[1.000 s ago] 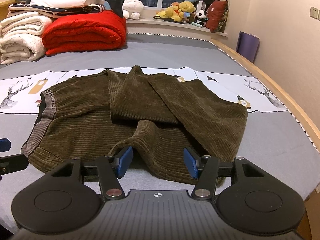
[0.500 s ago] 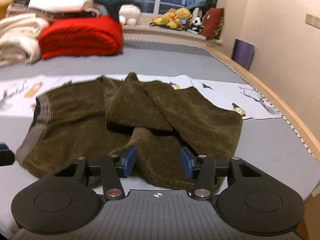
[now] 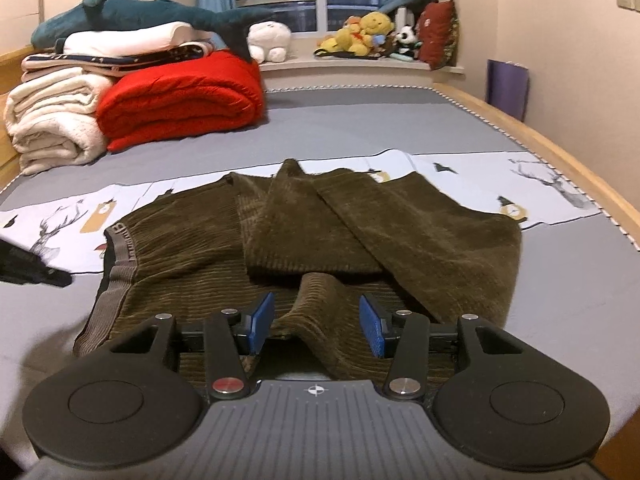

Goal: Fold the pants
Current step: 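Grasp the striped waistband with the left gripper and lift it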

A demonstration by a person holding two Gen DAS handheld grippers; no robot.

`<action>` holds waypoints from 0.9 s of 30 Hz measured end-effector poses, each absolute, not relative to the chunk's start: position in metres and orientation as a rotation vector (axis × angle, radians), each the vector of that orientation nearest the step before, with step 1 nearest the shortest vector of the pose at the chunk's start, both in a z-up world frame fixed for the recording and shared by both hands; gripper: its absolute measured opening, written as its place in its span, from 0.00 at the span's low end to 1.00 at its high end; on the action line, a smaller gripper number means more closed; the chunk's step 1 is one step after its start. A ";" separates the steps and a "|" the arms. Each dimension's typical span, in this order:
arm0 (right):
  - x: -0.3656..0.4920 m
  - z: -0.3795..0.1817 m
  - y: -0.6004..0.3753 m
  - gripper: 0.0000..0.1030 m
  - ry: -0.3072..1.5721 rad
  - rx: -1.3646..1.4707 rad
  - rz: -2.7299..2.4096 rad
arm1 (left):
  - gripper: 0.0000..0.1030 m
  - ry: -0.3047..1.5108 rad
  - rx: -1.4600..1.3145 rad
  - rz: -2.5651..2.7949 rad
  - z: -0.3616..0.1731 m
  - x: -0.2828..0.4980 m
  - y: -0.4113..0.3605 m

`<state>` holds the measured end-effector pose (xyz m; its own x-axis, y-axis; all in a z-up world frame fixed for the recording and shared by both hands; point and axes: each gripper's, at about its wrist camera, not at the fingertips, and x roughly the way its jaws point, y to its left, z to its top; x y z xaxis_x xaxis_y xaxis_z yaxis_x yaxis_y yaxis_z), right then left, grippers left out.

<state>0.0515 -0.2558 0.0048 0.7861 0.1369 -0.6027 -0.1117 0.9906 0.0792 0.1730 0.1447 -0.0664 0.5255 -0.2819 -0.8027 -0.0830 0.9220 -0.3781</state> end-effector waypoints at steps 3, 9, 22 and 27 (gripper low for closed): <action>0.060 0.005 -0.252 0.49 0.654 0.033 0.163 | 0.38 1.073 -0.420 -0.134 -0.084 0.190 0.139; 0.077 0.002 -0.242 0.50 0.676 0.032 0.193 | 0.59 1.120 -0.409 -0.114 -0.115 0.215 0.129; 0.077 0.000 -0.235 0.50 0.690 0.018 0.144 | 0.15 0.952 -0.100 -0.155 -0.080 0.198 0.099; 0.065 0.010 -0.229 0.50 0.614 -0.033 0.108 | 0.12 0.851 -0.103 -0.118 -0.048 0.170 0.124</action>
<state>0.0651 -0.2293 0.0104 0.8121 0.0919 -0.5763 -0.1113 0.9938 0.0015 0.1704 0.1241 -0.0481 0.6537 -0.1449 -0.7427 0.0628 0.9885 -0.1376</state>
